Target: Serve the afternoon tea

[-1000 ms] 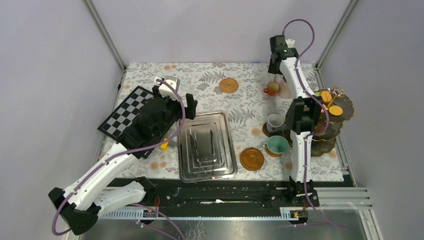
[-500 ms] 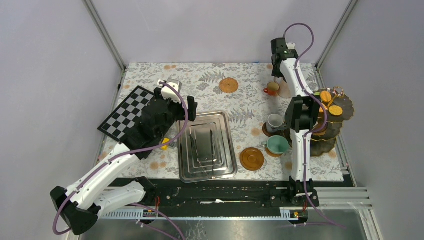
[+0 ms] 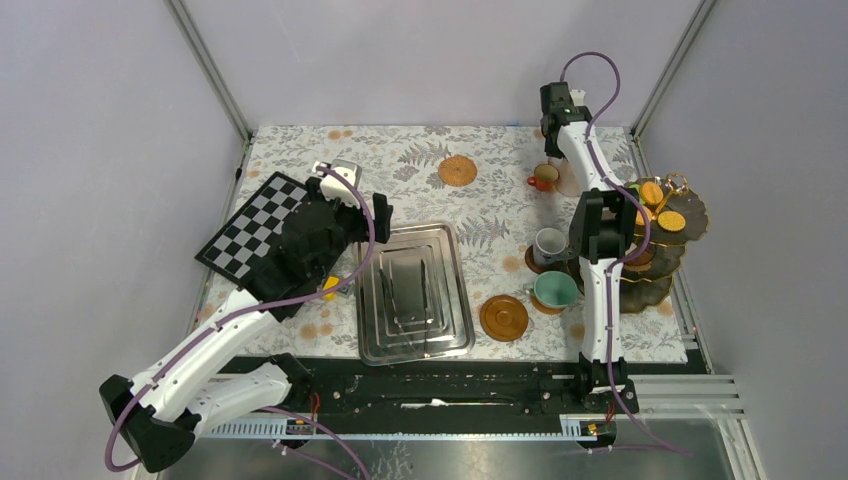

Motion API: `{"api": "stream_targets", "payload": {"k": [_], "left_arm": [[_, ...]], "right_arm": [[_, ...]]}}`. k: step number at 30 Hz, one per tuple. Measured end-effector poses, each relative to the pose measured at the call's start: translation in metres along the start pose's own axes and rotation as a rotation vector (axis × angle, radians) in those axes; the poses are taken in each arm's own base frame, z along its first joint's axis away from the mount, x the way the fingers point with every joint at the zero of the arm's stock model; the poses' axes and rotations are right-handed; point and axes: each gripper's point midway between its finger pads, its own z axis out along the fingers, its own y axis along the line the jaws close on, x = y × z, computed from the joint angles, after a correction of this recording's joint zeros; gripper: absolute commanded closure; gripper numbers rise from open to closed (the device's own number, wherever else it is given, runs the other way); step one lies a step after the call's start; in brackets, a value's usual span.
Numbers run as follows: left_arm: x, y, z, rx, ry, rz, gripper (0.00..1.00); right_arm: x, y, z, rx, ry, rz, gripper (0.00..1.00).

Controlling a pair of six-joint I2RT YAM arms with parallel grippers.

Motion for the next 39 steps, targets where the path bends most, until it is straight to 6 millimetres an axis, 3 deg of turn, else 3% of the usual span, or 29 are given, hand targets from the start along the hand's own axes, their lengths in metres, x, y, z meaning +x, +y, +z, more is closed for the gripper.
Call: {"api": "stream_targets", "payload": {"k": [2,9,14,18,23,27,30,32,34,36,39], "left_arm": [[0.000,0.001,0.000,-0.002,-0.002,0.000,0.01],[-0.001,0.001,0.000,-0.003,-0.004,0.001,0.01],[0.000,0.001,0.000,-0.003,-0.002,0.002,0.01],[0.000,0.001,0.000,-0.002,-0.002,0.002,0.01],[0.000,0.001,0.000,-0.003,-0.002,0.002,0.01],[0.000,0.001,0.000,-0.003,-0.002,0.003,0.01],[0.000,0.001,0.000,-0.003,-0.002,0.003,0.01],[0.000,0.001,0.000,-0.004,-0.002,0.003,0.01],[0.000,0.001,0.000,-0.004,-0.002,0.003,0.01],[0.000,0.001,0.000,-0.004,-0.003,0.003,0.01],[0.000,0.001,0.000,-0.003,-0.003,0.002,0.01]], "right_arm": [[-0.001,0.001,0.003,-0.002,-0.007,-0.011,0.85],[-0.007,0.007,0.007,-0.033,-0.025,-0.036,1.00],[-0.020,0.009,0.002,-0.047,-0.056,-0.033,1.00],[-0.047,0.009,-0.016,-0.083,-0.127,-0.002,1.00],[-0.070,0.020,-0.071,-0.279,-0.191,0.024,1.00],[-0.063,0.024,-0.161,-0.442,-0.255,0.000,1.00],[-0.037,0.033,-0.235,-0.535,-0.330,-0.047,1.00],[-0.004,0.043,-0.278,-0.612,-0.358,-0.085,1.00],[0.042,0.054,-0.309,-0.698,-0.342,-0.125,1.00],[0.091,0.057,-0.322,-0.760,-0.281,-0.157,1.00],[0.161,0.051,-0.315,-0.764,-0.155,-0.204,1.00]]}}
